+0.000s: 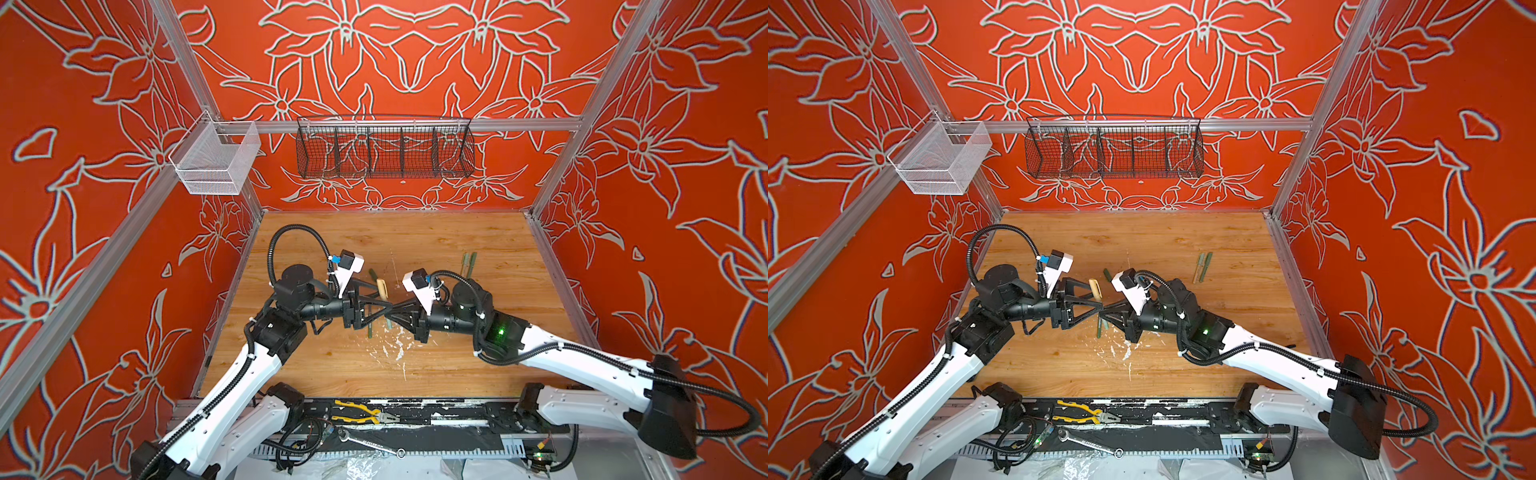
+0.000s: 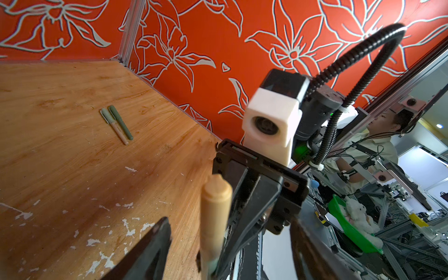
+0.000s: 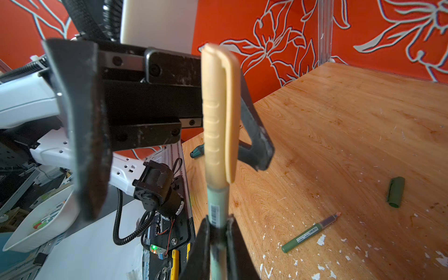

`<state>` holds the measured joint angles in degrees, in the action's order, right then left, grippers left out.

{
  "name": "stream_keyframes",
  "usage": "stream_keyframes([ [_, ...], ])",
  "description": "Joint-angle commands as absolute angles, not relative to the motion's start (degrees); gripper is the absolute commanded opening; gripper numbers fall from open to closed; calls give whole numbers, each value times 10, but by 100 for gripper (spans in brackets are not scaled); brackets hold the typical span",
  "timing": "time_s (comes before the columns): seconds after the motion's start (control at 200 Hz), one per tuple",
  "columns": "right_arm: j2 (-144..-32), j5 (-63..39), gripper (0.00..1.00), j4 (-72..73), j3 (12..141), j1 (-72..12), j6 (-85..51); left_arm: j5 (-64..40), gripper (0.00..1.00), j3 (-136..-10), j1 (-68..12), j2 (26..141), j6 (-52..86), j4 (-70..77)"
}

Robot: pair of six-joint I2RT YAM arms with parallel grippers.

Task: Insert pens into pen caps
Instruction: Put on the pen cap to the pen.

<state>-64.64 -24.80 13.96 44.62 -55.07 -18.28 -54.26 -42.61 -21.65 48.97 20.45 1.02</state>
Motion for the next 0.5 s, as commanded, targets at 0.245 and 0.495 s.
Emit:
stream_keyframes([
  [0.245, -635, -265, 0, 148, 465, -550, -191, -571, 29, -438, -214, 504, 199, 17],
  [0.495, -634, -260, 0, 149, 478, -550, -198, -580, 22, -436, -213, 503, 201, 19],
])
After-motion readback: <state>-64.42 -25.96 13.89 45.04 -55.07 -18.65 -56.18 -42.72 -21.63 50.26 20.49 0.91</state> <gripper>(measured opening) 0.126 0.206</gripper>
